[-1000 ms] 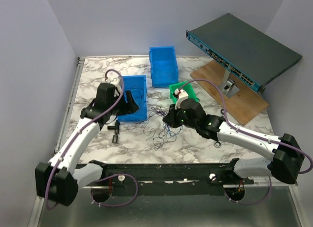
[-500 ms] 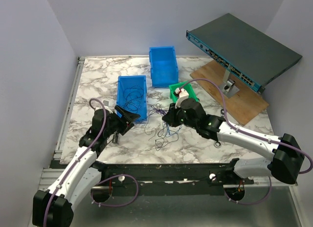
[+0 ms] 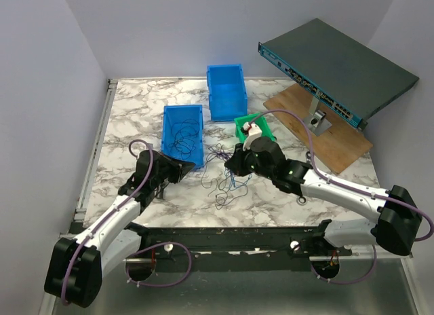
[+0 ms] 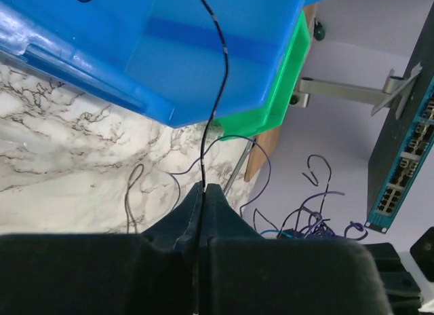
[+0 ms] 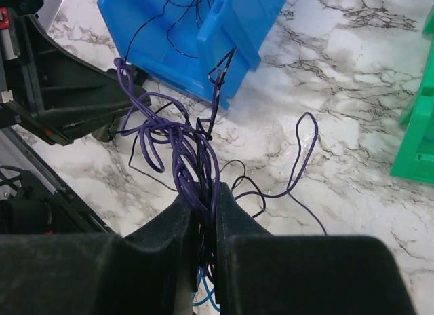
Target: Untangle the cables
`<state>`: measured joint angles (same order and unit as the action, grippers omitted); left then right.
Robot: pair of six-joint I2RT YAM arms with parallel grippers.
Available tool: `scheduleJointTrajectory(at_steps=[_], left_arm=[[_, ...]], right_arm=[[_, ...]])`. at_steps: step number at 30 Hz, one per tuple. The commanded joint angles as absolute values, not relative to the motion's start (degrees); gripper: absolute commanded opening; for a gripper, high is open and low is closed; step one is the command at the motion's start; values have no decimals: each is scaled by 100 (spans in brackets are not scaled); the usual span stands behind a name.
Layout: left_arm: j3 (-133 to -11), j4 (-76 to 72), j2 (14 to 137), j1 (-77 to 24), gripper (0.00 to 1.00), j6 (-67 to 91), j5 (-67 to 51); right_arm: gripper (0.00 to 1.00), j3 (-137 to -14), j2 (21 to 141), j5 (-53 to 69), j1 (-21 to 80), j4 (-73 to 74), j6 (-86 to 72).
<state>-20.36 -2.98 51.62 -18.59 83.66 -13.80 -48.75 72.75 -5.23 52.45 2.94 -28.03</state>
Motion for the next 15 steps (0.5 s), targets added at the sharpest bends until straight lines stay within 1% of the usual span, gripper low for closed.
scheduleJointTrajectory(at_steps=[1, 3, 5, 6, 8, 11, 15], left_arm=[[-2124, -585, 5154, -1907, 0, 8497, -920], [-2293, -220, 4934, -1874, 0, 8288, -559], [-2597, 335, 4795, -1779, 0, 7930, -296], [-2776, 551, 4778, -1684, 0, 7710, -253], [-3120, 906, 4796, -1424, 0, 7314, -277], [-3476, 1208, 4837, -897, 0, 6767, -467], [-4008, 1465, 5131, -632, 0, 6115, -669]], right_arm=[[1, -4720, 7208, -518, 5270, 246, -2863], [2, -4626, 7181, -606, 5265, 408, -2922], [6, -4477, 7172, -745, 5266, 641, -3006], [9, -4346, 7168, -835, 5267, 762, -3047], [12, -4043, 7092, -1076, 5270, 966, -3169], [12, -3508, 6793, -1756, 5265, 1244, -3441], [12, -3007, 6214, -2400, 5256, 1542, -4020]])
